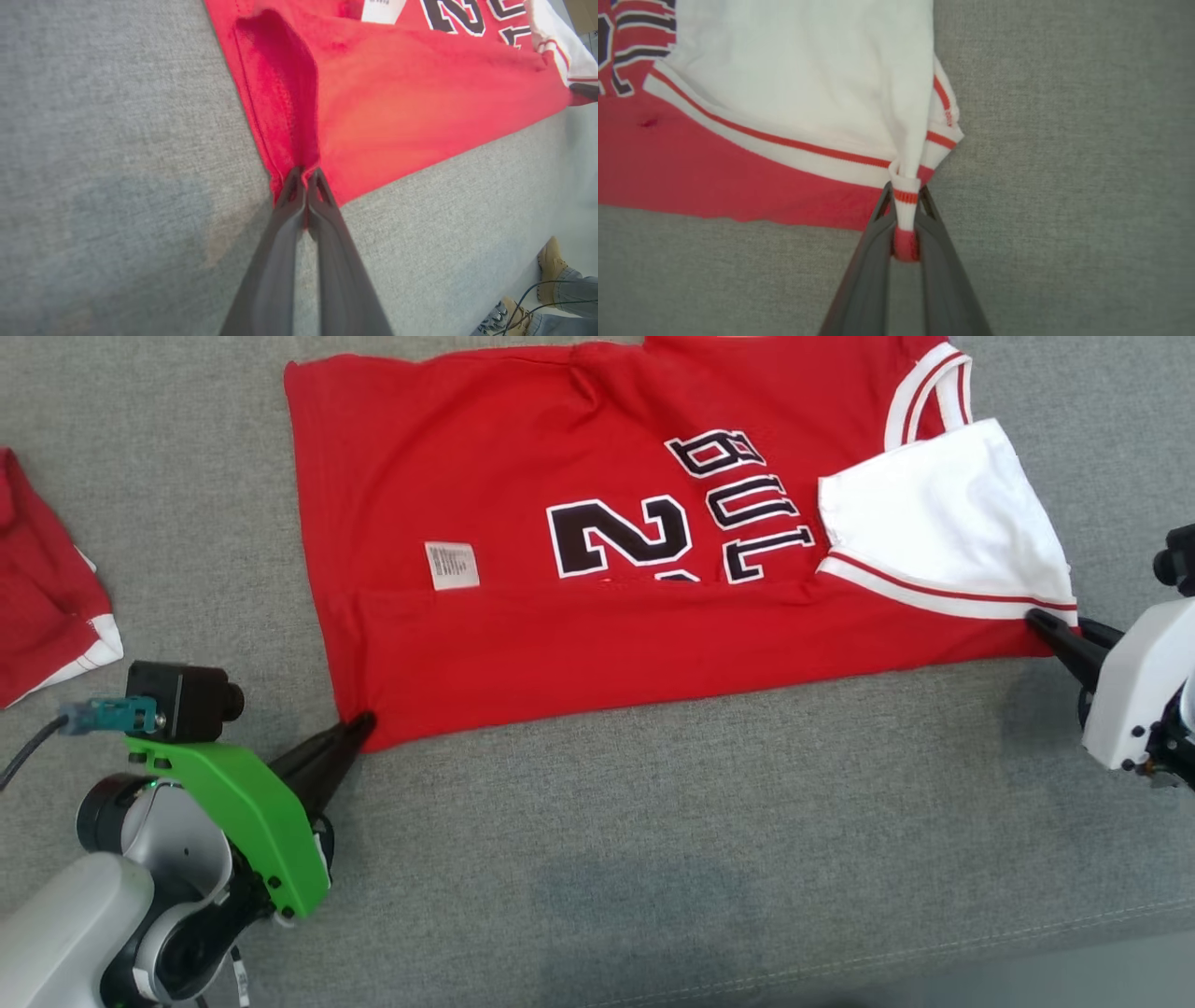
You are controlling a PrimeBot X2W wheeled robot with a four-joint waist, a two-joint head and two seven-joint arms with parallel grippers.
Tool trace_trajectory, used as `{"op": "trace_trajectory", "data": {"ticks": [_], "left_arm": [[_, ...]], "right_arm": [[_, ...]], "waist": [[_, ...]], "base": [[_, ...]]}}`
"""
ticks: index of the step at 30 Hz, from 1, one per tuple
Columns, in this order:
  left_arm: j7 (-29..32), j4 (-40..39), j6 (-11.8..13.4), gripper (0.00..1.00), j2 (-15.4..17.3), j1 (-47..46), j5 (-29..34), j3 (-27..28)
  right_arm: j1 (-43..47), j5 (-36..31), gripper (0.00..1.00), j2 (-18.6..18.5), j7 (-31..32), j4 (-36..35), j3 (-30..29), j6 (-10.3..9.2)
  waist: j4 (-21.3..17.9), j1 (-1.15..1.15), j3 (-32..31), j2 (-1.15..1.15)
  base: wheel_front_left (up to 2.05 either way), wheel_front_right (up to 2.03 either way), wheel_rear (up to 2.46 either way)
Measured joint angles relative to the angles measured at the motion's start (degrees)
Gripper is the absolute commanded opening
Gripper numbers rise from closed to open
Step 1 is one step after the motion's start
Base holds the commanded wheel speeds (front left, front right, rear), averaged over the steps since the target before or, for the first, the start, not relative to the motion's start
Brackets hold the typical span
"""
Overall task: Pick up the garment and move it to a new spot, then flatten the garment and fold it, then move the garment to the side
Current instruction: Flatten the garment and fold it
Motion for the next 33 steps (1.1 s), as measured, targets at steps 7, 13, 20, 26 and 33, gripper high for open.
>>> {"op": "trace_trajectory", "data": {"ticks": [7, 13, 20, 26, 33], "left_arm": [[0.02, -7.01, 0.47, 0.0, 4.28, 5.67, -0.12, -0.78], [-3.27, -14.84, 2.8, 0.0, 6.98, 13.01, -0.09, -0.97], [-6.52, -17.42, 4.88, 0.0, 6.91, 19.3, -0.67, -1.92], [-7.69, -15.45, 5.38, 1.0, 4.11, 19.16, -0.34, -2.69], [-8.62, -17.11, 6.38, 1.0, 7.75, 18.84, 1.12, 0.03]], "right_arm": [[5.95, 7.15, 0.0, -4.36, 7.27, -5.41, -3.16, 0.0], [16.08, 11.11, 0.0, -4.72, 11.58, -12.7, -11.66, 0.0], [23.13, 10.73, 0.0, -1.4, 14.05, -15.78, -15.91, -0.01], [22.84, 7.55, 1.0, -1.24, 11.99, -15.36, -13.9, -0.02], [19.25, 7.38, 1.0, -4.63, 11.11, -18.95, -16.49, -0.04]], "waist": [[0.08, 0.0, -2.11, 0.0], [0.03, 0.0, -3.66, 0.0], [-0.19, 0.0, -2.84, 0.0], [0.02, 0.0, -1.8, 0.0], [0.28, 0.0, -0.97, 0.0]], "base": [[0.0, 0.0, 0.0], [0.0, 0.0, 0.0], [0.0, 0.0, 0.0], [0.0, 0.0, 0.0], [0.0, 0.0, 0.0]]}}
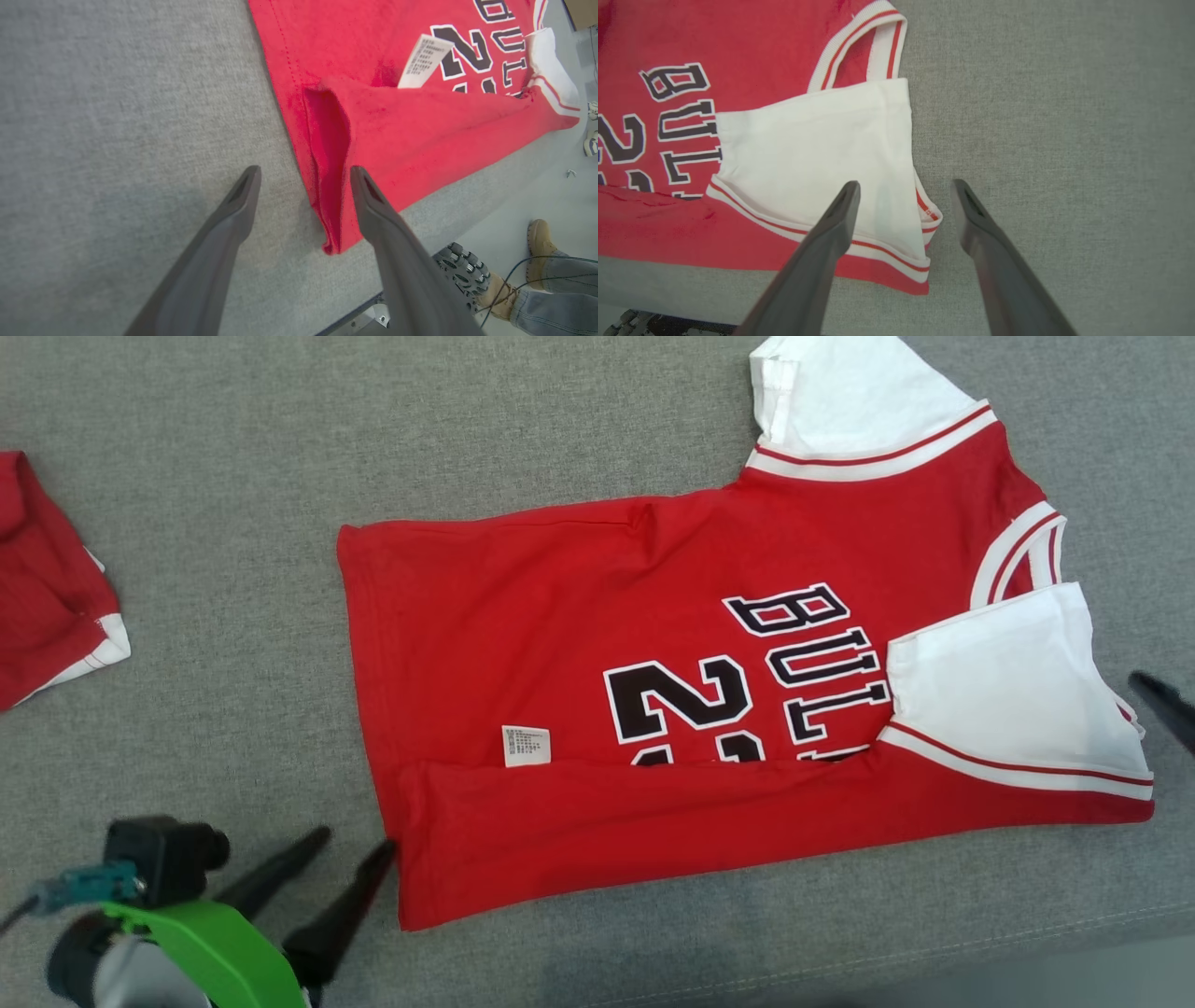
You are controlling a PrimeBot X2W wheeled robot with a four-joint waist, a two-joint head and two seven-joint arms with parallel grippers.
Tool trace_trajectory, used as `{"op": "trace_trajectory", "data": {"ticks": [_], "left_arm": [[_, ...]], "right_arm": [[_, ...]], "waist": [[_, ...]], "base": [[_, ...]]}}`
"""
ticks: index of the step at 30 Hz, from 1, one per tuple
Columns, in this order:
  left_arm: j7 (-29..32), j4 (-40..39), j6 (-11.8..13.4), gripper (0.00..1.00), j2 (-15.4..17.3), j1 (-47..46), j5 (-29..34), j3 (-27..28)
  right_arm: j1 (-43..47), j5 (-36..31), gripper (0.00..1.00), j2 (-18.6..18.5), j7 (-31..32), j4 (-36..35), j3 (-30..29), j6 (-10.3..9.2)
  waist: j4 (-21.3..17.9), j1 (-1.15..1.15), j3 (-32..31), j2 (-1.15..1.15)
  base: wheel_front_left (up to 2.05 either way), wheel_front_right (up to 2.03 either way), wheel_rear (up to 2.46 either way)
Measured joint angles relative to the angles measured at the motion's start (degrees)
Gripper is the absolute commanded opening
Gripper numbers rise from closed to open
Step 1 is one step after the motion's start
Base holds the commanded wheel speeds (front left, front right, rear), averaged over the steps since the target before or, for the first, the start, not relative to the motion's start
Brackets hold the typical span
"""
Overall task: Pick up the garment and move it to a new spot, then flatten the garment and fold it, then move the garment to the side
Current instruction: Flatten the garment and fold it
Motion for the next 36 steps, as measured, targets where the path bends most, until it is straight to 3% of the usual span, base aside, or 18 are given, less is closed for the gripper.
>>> {"op": "trace_trajectory", "data": {"ticks": [3, 7, 13, 16, 20, 25, 31, 32, 33, 34, 36], "left_arm": [[1.96, -0.73, 0.65, 1.0, 3.45, -4.41, 1.13, 2.9], [8.28, 0.73, -0.15, 1.0, 3.71, -15.29, 2.34, 4.11], [16.79, 11.96, -2.15, 1.0, -5.93, -33.67, 5.76, 0.37], [18.76, 18.02, -3.16, 1.0, -11.69, -39.61, 7.34, -2.07], [19.48, 23.8, -5.23, 1.0, -16.86, -44.06, 7.99, -4.43], [19.72, 28.31, -7.89, 1.0, -20.05, -46.66, 8.65, -6.59], [19.87, 30.93, -9.89, 1.0, -21.8, -47.48, 8.6, -7.77], [20.09, 31.25, -10.22, 0.87, -21.87, -47.66, 8.57, -8.0], [20.25, 31.52, -10.45, 0.35, -21.9, -47.85, 8.49, -8.14], [20.26, 31.74, -10.73, 0.0, -21.94, -47.91, 8.36, -8.21], [20.26, 32.14, -11.13, 0.0, -22.16, -47.92, 8.15, -8.26]], "right_arm": [[-7.46, -0.93, 1.0, -1.54, -0.24, -1.48, 0.25, 0.0], [-21.56, -4.52, 1.0, -0.77, 0.07, 2.19, 5.64, -0.02], [-42.39, -12.62, 1.0, 3.8, -1.76, 16.04, 16.42, -0.01], [-49.96, -14.99, 1.0, 6.92, -3.53, 23.41, 18.93, 0.0], [-55.77, -17.64, 1.0, 9.29, -6.73, 32.05, 20.01, 0.0], [-59.01, -19.82, 1.0, 10.35, -8.17, 40.52, 20.59, 0.0], [-60.75, -20.71, 1.0, 10.29, -9.1, 45.66, 22.29, -0.01], [-61.12, -20.56, 0.56, 10.32, -9.04, 46.19, 22.69, -0.01], [-61.38, -20.06, 0.0, 10.32, -8.78, 46.6, 23.03, -0.02], [-61.51, -19.23, 0.0, 10.36, -8.57, 46.97, 23.27, -0.03], [-61.82, -17.94, 0.0, 10.42, -8.23, 47.19, 23.96, -0.02]], "waist": [[0.13, 0.0, 1.0, 0.0], [0.37, 0.0, 3.02, 0.0], [1.27, 0.01, 6.68, 0.0], [2.29, 0.01, 8.1, 0.0], [4.33, 0.01, 9.2, 0.0], [6.81, 0.01, 10.02, 0.0], [8.54, 0.0, 10.18, 0.0], [8.6, 0.0, 10.15, 0.0], [8.6, 0.0, 10.14, 0.0], [8.57, 0.0, 10.12, 0.0], [8.43, 0.0, 10.07, 0.0]], "base": [[0.0, 0.0, 0.0], [0.0, 0.0, 0.0], [0.0, 0.0, 0.0], [0.0, 0.0, 0.0], [0.0, 0.0, 0.0], [0.0, 0.0, 0.0], [0.0, 0.0, 0.0], [0.0, 0.0, 0.0], [0.0, 0.0, 0.0], [0.0, 0.0, 0.0], [0.0, 0.0, 0.0]]}}
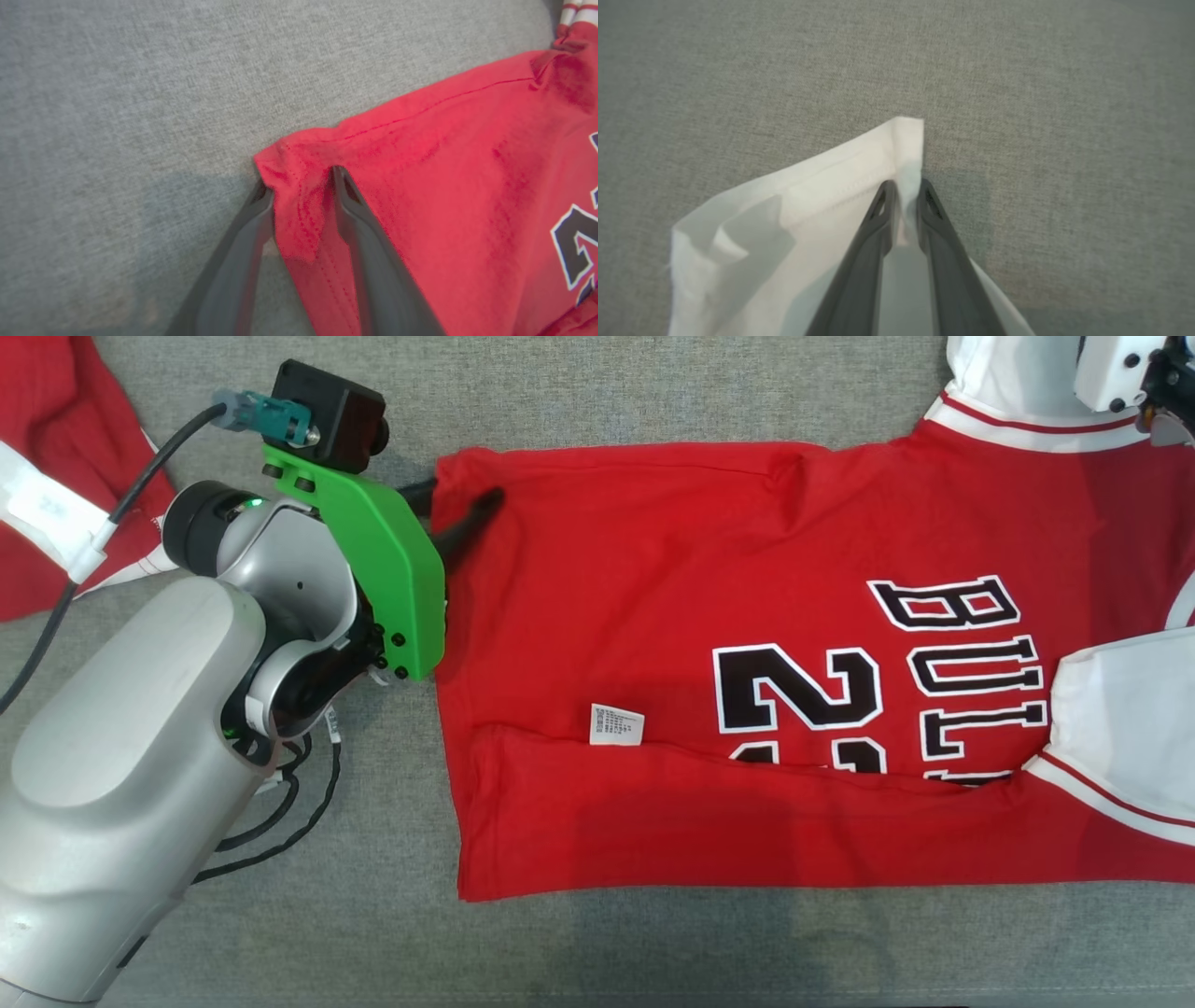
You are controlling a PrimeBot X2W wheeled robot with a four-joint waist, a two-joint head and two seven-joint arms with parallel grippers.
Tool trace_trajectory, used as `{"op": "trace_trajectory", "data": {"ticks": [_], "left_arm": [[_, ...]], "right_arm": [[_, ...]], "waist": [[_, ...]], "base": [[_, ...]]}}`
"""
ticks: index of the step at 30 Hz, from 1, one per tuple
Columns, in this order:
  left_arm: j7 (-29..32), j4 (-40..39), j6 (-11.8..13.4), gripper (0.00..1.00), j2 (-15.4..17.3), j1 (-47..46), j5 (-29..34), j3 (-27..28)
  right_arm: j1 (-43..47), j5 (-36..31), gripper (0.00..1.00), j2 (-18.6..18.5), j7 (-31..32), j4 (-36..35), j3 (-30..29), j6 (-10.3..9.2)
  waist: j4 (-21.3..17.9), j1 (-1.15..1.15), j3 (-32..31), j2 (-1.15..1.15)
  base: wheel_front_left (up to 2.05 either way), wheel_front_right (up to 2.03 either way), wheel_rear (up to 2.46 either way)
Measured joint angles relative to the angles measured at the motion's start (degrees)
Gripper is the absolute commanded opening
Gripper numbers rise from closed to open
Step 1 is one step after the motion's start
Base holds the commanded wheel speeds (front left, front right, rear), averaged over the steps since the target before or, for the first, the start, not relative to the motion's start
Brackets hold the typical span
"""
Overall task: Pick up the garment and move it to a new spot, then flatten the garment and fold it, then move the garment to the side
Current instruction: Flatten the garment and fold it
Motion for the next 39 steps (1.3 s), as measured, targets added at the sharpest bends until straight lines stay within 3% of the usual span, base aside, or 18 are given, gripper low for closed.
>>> {"op": "trace_trajectory", "data": {"ticks": [9, 14, 19, 25, 31, 39], "left_arm": [[-3.75, 0.38, -0.64, 0.0, -0.26, 1.66, -0.31, 0.79], [-9.12, -1.4, 1.34, 0.0, 1.13, 5.76, 1.65, 1.69], [-13.11, -5.81, 3.41, 0.0, 3.24, 11.39, 2.13, 2.53], [-17.03, -12.61, 6.91, 0.0, 6.38, 19.06, 2.21, 3.38], [-20.13, -17.29, 9.78, 0.0, 8.29, 26.97, 1.64, 3.74], [-23.54, -16.91, 10.96, 0.0, 8.54, 33.66, -0.46, 4.14]], "right_arm": [[0.77, 5.87, 0.0, -2.05, -5.24, -2.19, 2.58, 0.03], [4.76, 10.68, 0.0, -5.0, -10.44, -7.23, 4.76, 0.03], [13.4, 16.16, 0.0, -8.36, -16.57, -15.22, 5.37, 0.03], [30.71, 20.61, 0.0, -12.27, -23.08, -23.31, 0.2, 0.02], [45.68, 21.49, 0.0, -10.89, -25.86, -29.27, -3.94, 0.01], [54.56, 20.63, 0.0, -6.72, -27.32, -32.05, -6.21, 0.02]], "waist": [[-1.48, 0.0, -1.13, 0.0], [-2.59, 0.0, -3.28, 0.0], [-3.64, 0.0, -6.44, 0.0], [-4.6, 0.0, -10.92, 0.0], [-6.09, 0.0, -14.94, 0.0], [-9.35, 0.0, -17.12, 0.0]], "base": [[0.0, 0.0, 0.0], [0.0, 0.0, 0.0], [0.0, 0.0, 0.0], [0.0, 0.0, 0.0], [0.0, 0.0, 0.0], [0.0, 0.0, 0.0]]}}
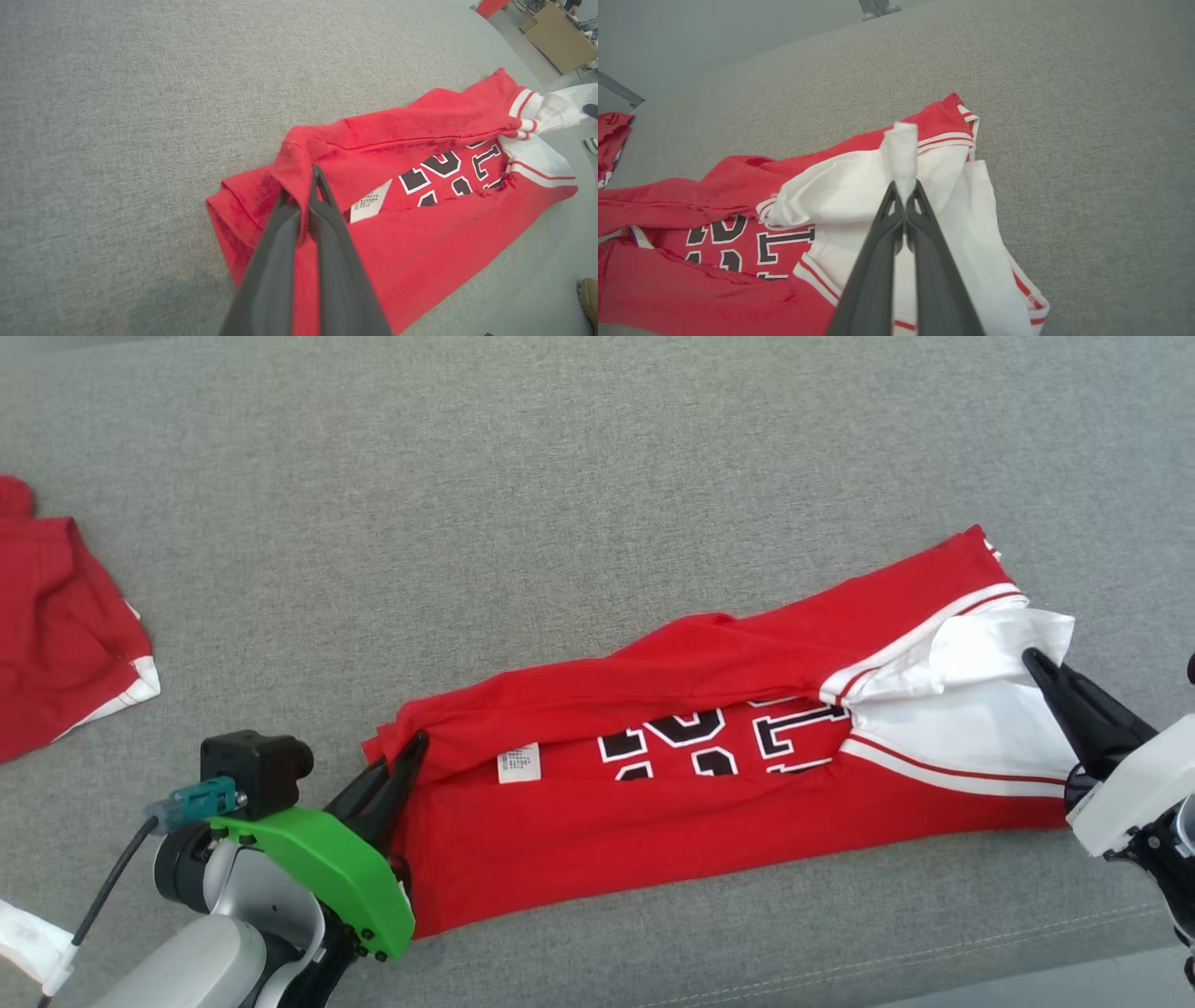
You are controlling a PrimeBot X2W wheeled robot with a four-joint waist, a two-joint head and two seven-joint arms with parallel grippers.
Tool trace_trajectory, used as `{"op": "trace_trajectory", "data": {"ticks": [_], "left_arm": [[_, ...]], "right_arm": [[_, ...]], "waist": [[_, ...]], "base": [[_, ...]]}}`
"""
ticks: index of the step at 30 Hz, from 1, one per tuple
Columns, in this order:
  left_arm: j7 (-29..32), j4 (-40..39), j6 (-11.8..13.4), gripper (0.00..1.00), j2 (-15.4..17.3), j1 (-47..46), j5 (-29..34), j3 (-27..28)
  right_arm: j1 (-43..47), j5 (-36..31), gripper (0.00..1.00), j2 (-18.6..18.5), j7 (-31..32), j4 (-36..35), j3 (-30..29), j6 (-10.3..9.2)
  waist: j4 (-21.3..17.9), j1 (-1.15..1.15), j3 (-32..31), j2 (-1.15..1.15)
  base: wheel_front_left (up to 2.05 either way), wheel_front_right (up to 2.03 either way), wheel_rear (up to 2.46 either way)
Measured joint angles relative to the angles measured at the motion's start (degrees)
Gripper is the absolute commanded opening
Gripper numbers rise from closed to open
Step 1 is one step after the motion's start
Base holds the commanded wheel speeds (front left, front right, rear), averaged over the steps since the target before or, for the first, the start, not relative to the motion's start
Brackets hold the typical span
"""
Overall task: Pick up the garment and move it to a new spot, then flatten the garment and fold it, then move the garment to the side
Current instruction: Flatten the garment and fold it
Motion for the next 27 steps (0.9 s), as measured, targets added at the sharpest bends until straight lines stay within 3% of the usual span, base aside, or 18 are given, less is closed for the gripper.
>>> {"op": "trace_trajectory", "data": {"ticks": [6, 14, 21, 22, 23, 24, 25, 27], "left_arm": [[-2.83, -0.74, 0.55, 0.0, 0.12, 2.04, -0.92, 1.8], [-4.72, -4.25, 3.3, 0.0, 0.99, 6.34, 0.33, 0.91], [-5.09, -1.48, 3.91, 0.0, 0.34, 8.75, 0.27, -0.58], [-5.1, -1.2, 3.82, 0.13, 0.12, 8.75, 0.22, -0.8], [-5.27, -0.81, 3.64, 0.39, 0.01, 8.76, 0.19, -0.85], [-5.28, -0.51, 3.57, 1.0, -0.08, 8.76, 0.13, -0.82], [-5.28, -0.26, 3.33, 1.0, -0.13, 8.75, 0.13, -0.92], [-5.31, -0.15, 2.83, 1.0, -0.67, 8.73, -0.12, -1.11]], "right_arm": [[1.33, -0.52, 0.0, 1.82, -0.97, -1.58, -0.36, 0.0], [4.1, -1.07, 0.0, 2.27, -0.32, -1.34, -0.47, 0.0], [4.99, -2.26, 0.0, 2.1, 0.82, 0.96, 0.55, 0.0], [4.99, -2.3, 0.0, 2.03, 1.04, 1.09, 0.75, -0.01], [4.98, -2.3, 0.0, 2.05, 1.03, 1.16, 0.78, 0.0], [4.94, -2.33, 0.14, 1.98, 1.09, 1.32, 0.9, 0.0], [4.93, -2.55, 0.96, 1.77, 1.36, 1.49, 1.02, -0.01], [4.91, -3.27, 1.0, 1.18, 1.91, 1.79, 0.88, 0.0]], "waist": [[-1.11, 0.0, -0.75, 0.0], [-0.97, 0.0, -0.9, 0.0], [-0.48, 0.0, -0.79, 0.0], [-0.41, 0.0, -0.74, 0.0], [-0.35, 0.0, -0.69, 0.0], [-0.31, 0.0, -0.65, 0.0], [-0.27, 0.0, -0.62, 0.0], [-0.23, 0.0, -0.58, 0.0]], "base": [[0.0, 0.0, 0.0], [0.0, 0.0, 0.0], [0.0, 0.0, 0.0], [0.0, 0.0, 0.0], [0.0, 0.0, 0.0], [0.0, 0.0, 0.0], [0.0, 0.0, 0.0], [0.0, 0.0, 0.0]]}}
